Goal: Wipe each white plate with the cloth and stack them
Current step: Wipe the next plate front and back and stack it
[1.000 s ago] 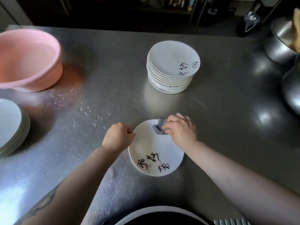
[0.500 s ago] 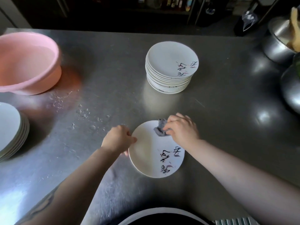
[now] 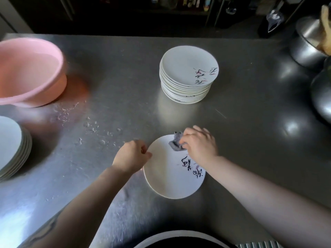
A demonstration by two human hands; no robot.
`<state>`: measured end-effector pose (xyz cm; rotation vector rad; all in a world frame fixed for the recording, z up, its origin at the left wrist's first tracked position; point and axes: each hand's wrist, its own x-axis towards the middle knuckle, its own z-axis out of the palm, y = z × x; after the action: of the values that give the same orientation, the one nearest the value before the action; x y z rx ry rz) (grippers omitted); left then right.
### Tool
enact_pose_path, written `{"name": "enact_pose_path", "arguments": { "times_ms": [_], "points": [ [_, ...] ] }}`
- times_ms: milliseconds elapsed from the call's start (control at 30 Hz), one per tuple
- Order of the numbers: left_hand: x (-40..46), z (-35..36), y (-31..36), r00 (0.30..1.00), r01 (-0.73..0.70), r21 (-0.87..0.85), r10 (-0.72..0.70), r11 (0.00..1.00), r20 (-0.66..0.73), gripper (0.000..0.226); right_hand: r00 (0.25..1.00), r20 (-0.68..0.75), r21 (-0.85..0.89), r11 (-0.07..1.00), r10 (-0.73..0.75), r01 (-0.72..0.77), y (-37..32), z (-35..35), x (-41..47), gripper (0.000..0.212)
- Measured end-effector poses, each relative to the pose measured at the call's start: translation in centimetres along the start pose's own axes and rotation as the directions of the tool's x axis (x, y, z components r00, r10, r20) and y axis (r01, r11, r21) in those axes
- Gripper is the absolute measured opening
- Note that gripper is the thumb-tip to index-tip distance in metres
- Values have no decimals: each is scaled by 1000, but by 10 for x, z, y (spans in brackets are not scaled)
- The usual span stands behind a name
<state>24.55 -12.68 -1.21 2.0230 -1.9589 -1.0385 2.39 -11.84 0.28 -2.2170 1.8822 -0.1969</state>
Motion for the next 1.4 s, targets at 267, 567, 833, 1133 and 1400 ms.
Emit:
{"name": "enact_pose_path", "arguments": {
  "times_ms": [267,567,833,1133,1400],
  "points": [
    [13,4,9,988,31,-141,-51,990,-143,20,997,46,23,998,-57,56,-18,3,14,16],
    [15,-6,13,999,38,78,-37,996,-20,29,991,117,-6,998,-60,61,-13,1,20,18],
    [8,3,5,981,151,-199,-171,968,-88,27,982,149,-46,993,112,-107,14,-8,4,19],
    [-9,14,8,962,191,-335,-244,923,-126,19,949,285,137,975,132,-177,-8,-2,-68,14],
    [-14,16,8,953,227,-331,-280,916,-120,27,969,245,246,964,40,-102,-68,19,-58,11]
  ]
}}
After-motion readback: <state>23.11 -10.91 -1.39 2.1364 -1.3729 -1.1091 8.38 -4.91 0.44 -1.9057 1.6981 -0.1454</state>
